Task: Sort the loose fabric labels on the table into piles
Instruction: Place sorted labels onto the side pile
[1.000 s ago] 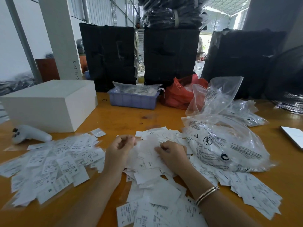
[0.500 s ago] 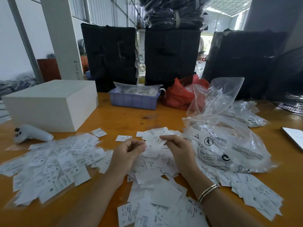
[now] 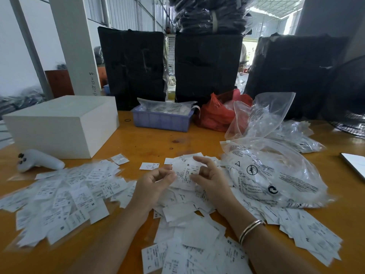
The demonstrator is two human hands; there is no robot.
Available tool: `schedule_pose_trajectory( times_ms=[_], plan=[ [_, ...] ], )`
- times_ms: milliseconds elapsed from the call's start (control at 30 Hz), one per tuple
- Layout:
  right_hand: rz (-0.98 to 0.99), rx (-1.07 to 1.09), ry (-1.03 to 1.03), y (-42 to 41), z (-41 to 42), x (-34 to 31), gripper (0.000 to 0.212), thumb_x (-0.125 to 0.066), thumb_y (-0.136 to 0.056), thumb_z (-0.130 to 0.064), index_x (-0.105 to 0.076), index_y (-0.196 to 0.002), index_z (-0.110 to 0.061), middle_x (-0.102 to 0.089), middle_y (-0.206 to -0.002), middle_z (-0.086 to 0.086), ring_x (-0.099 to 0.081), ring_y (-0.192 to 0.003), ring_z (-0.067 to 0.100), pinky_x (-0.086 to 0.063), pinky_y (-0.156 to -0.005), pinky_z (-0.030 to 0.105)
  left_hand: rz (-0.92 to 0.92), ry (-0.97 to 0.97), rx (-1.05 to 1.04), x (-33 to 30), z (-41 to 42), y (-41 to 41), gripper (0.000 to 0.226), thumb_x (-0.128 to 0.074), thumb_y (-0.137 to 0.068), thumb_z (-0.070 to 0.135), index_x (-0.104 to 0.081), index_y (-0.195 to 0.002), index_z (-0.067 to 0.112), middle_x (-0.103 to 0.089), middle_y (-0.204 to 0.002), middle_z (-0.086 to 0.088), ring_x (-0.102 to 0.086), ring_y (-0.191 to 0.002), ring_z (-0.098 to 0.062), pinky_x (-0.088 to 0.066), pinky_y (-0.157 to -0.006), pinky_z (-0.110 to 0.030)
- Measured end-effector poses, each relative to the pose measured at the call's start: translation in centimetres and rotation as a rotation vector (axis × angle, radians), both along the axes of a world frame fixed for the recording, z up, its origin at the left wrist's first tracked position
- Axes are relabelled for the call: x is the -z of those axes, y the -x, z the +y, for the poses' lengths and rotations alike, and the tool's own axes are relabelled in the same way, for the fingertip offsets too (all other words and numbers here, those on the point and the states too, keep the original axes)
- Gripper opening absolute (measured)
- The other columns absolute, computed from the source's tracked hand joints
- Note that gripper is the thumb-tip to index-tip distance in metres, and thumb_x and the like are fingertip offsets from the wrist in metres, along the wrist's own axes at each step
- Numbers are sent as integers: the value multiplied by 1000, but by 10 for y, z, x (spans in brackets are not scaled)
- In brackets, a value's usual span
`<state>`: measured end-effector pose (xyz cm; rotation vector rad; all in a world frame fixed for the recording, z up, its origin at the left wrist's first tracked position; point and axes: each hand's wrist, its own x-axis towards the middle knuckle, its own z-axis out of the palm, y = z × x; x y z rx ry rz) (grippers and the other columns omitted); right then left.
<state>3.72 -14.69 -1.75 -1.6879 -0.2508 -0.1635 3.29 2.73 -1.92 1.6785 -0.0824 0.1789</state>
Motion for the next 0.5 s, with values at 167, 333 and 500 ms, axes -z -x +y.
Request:
schedule_pose_trajectory(
  times_ms=[167,333,500],
  plan=[
    [40,1,-53,-3,0,1,42,-66,-86,-10,-53,-114,-39,-62,-77,7,-60,-71,23,-50,-67,36,-7,-120,-4,1,-2,1,10,-72,-79,34,-73,-76,25,-70,-75,16,-64,-74,1,-46,-53,-8],
    [50,177,-370,-2,-8,-3,16,-64,-86,-6,-62,-101,-11,-72,-91,4,-69,-86,23,-58,-72,29,-206,-538,-100,5,4,-5,8,-70,-82,32,-73,-84,25,-55,-98,24,-49,-95,2,-37,-83,-9],
    [-31,162,-239,4,-9,-5,12,-62,-88,-14,-72,-94,-18,-70,-91,9,-62,-83,32,-53,-76,42,-284,-489,-54,3,5,-7,17,-66,-84,33,-75,-93,23,-59,-102,22,-50,-96,5,-37,-79,-7]
  ],
)
